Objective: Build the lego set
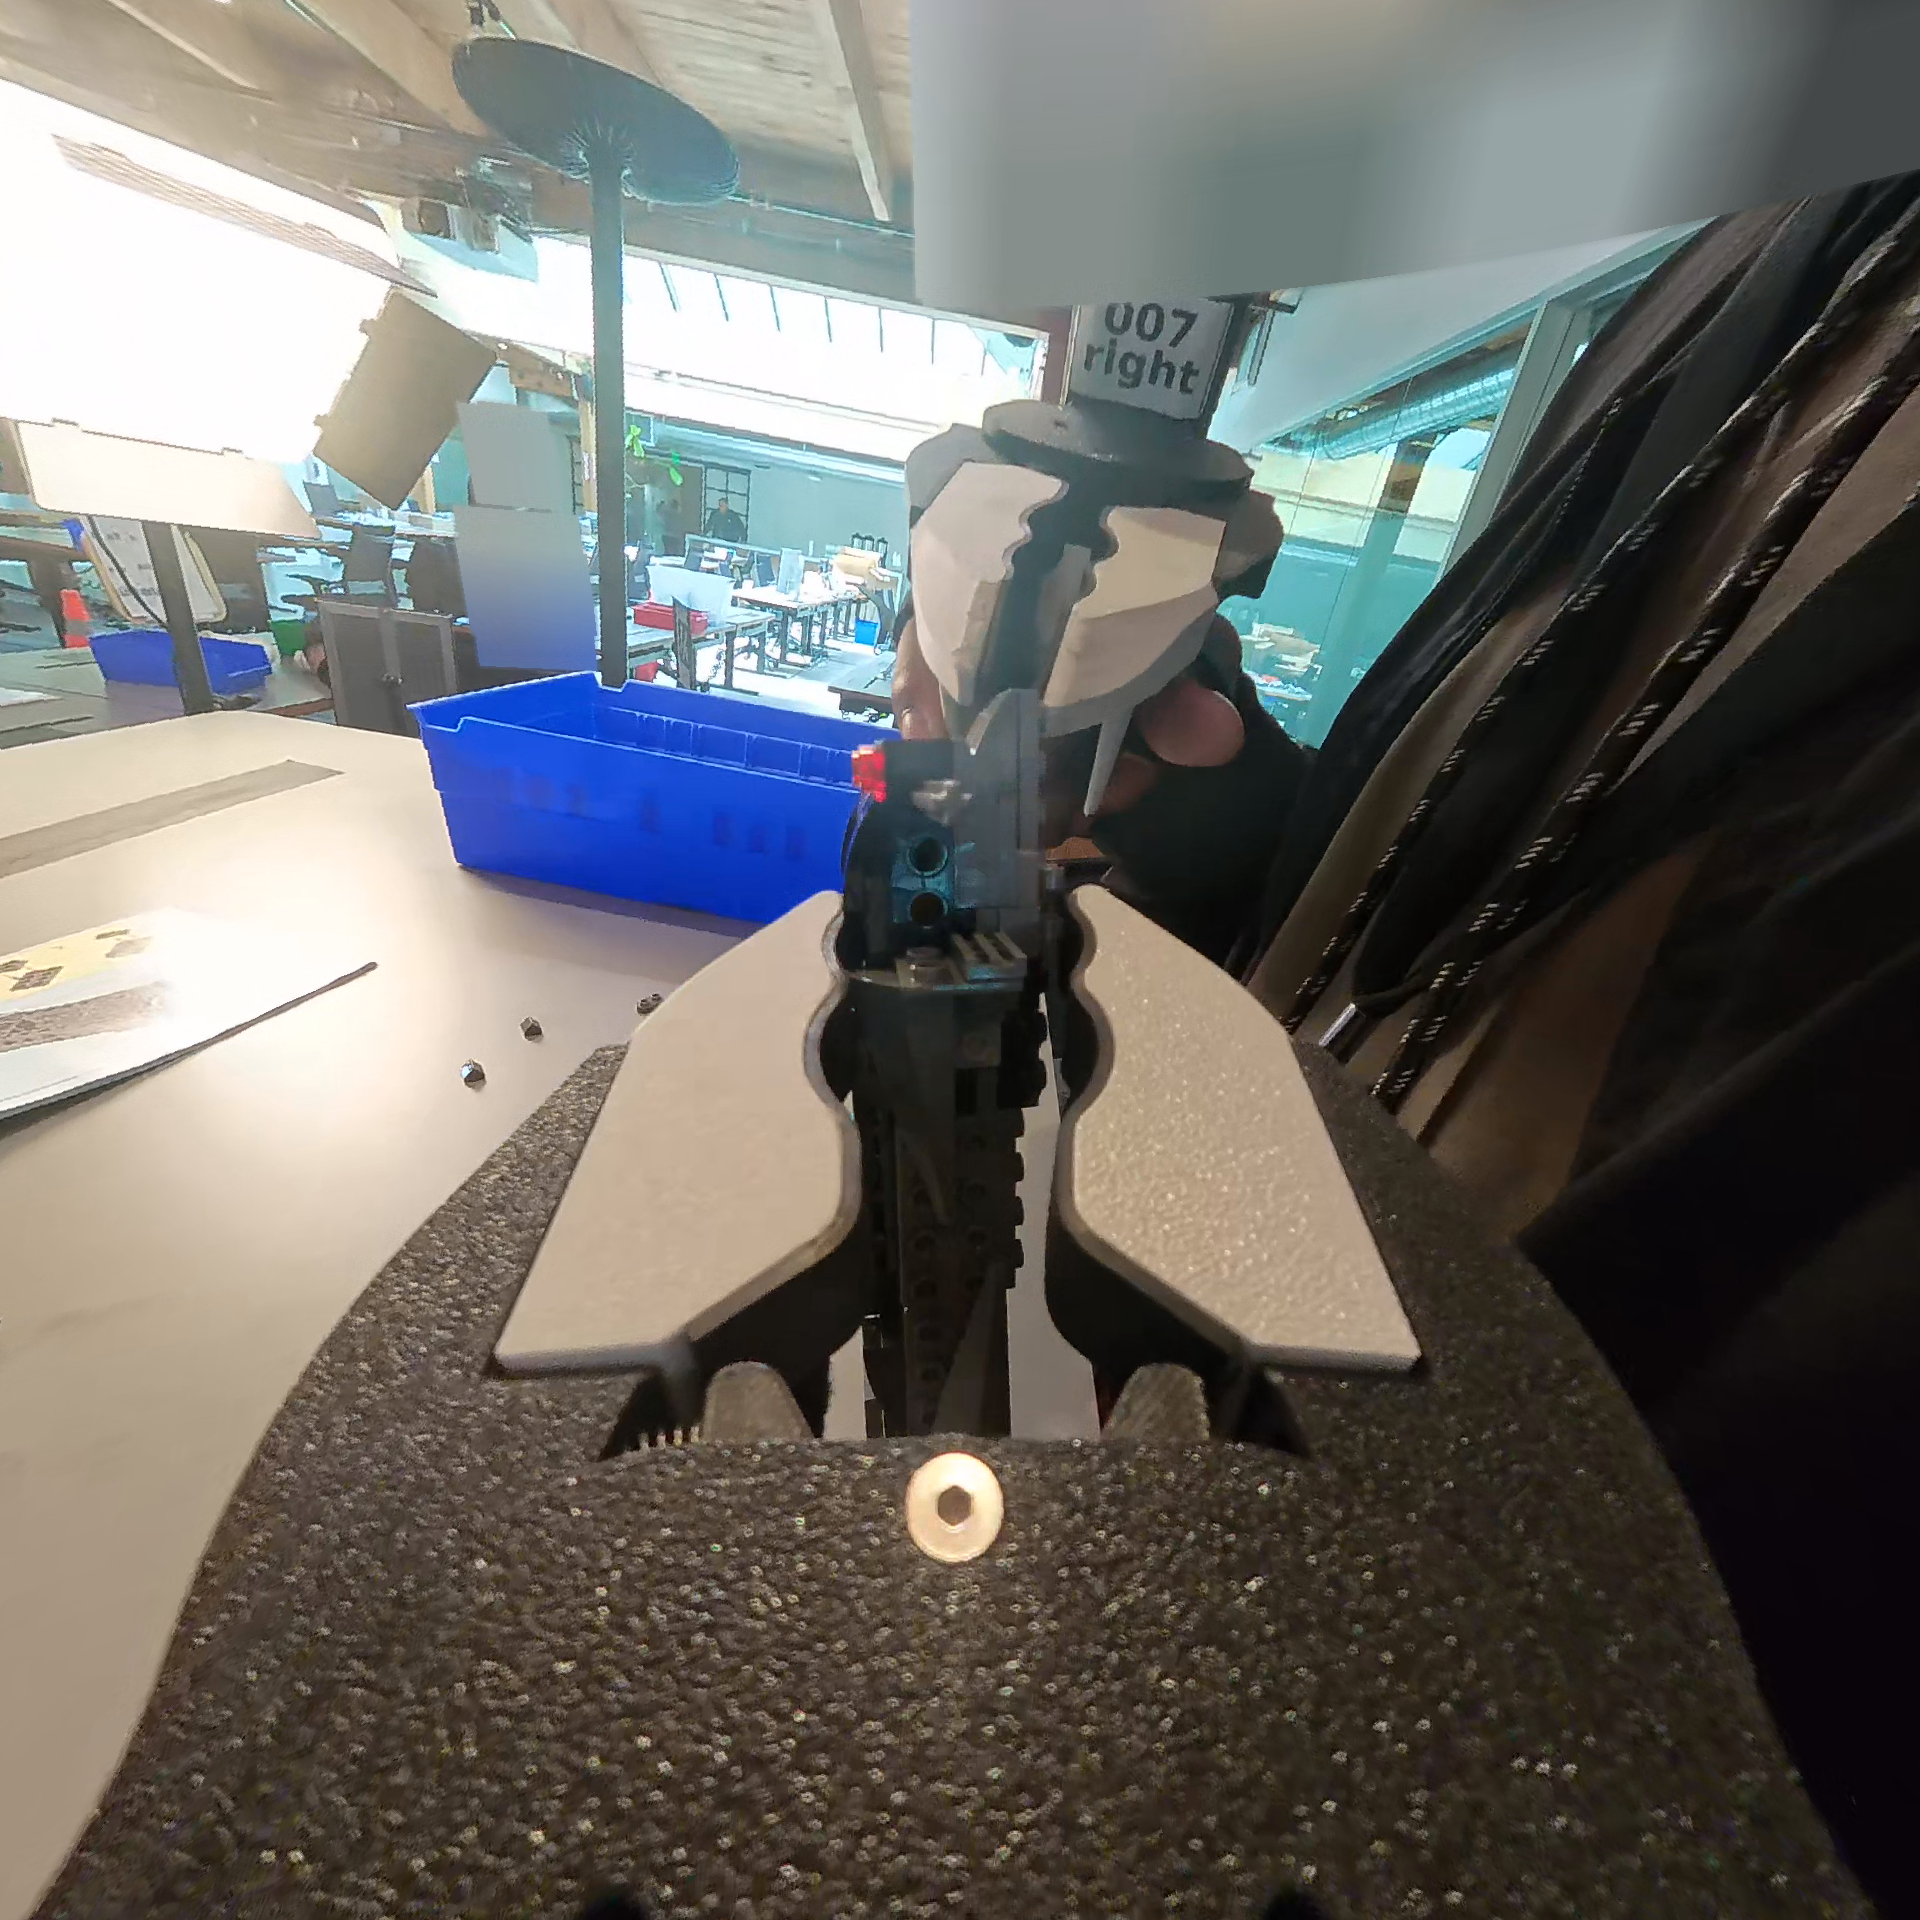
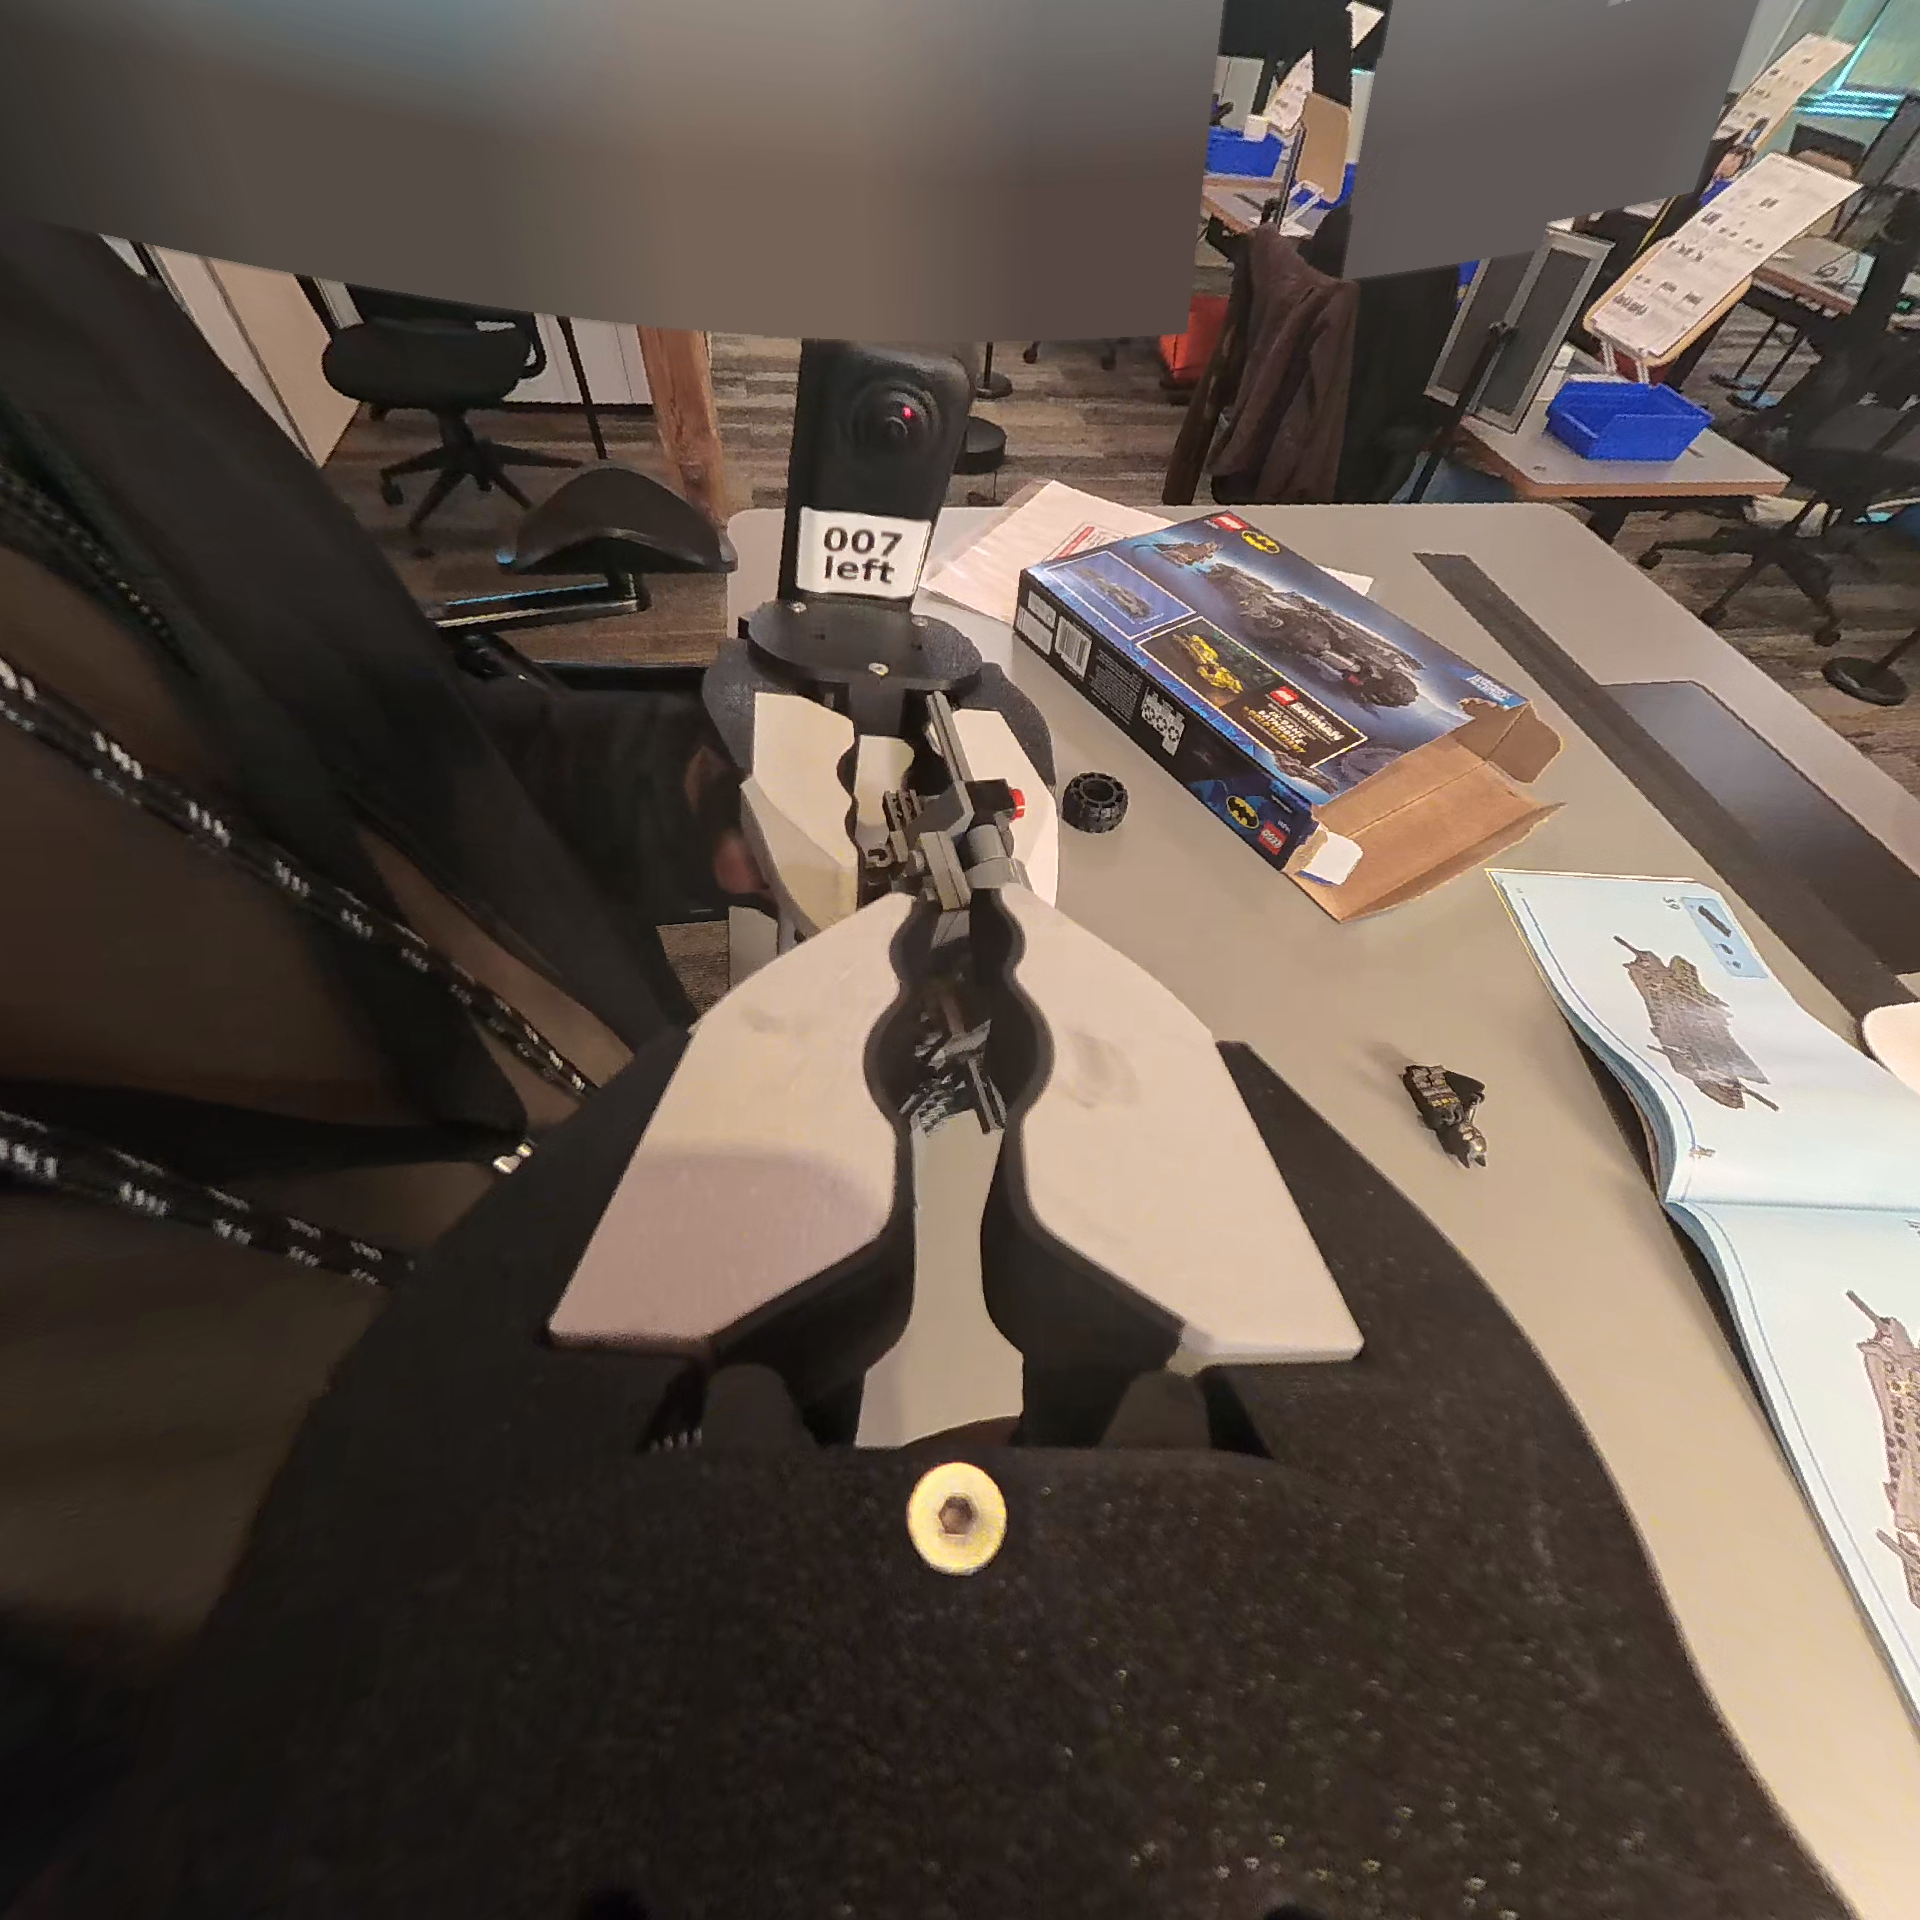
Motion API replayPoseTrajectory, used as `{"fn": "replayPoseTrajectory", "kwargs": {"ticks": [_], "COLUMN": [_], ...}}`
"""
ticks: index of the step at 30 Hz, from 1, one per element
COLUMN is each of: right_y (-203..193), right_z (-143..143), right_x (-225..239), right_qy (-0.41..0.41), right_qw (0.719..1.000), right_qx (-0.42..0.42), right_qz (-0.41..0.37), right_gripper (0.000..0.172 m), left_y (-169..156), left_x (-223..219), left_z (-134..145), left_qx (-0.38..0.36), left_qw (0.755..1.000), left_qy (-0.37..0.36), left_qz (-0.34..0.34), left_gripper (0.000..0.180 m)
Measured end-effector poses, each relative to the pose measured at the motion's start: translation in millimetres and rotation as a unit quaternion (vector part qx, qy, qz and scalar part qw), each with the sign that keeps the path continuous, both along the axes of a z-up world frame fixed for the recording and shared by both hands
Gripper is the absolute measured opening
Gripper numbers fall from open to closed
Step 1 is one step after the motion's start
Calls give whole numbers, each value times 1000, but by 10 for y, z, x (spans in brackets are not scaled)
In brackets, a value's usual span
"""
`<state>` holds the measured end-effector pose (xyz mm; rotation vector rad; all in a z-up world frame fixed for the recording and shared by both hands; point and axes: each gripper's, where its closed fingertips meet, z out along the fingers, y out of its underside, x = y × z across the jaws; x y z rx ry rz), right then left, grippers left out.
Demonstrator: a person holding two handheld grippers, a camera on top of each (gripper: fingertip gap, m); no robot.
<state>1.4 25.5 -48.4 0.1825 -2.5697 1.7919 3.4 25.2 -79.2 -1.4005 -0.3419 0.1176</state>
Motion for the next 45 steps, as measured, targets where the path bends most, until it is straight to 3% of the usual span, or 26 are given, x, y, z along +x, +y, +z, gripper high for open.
{"fn": "replayPoseTrajectory", "kwargs": {"ticks": [19,34,45], "right_y": [6,-18,-6], "right_z": [-191,-168,-269], "right_x": [50,57,36], "right_qy": [19,9,42], "right_qw": [998,999,998], "right_qx": [60,22,46], "right_qz": [24,33,26], "right_gripper": [15,12,14], "left_y": [17,-8,4], "left_x": [23,36,-4], "left_z": [-102,-80,-239], "left_qx": [-70,-81,-167], "left_qw": [998,997,985], "left_qy": [3,-4,-39], "left_qz": [-7,-16,-15], "left_gripper": [36,36,36]}}
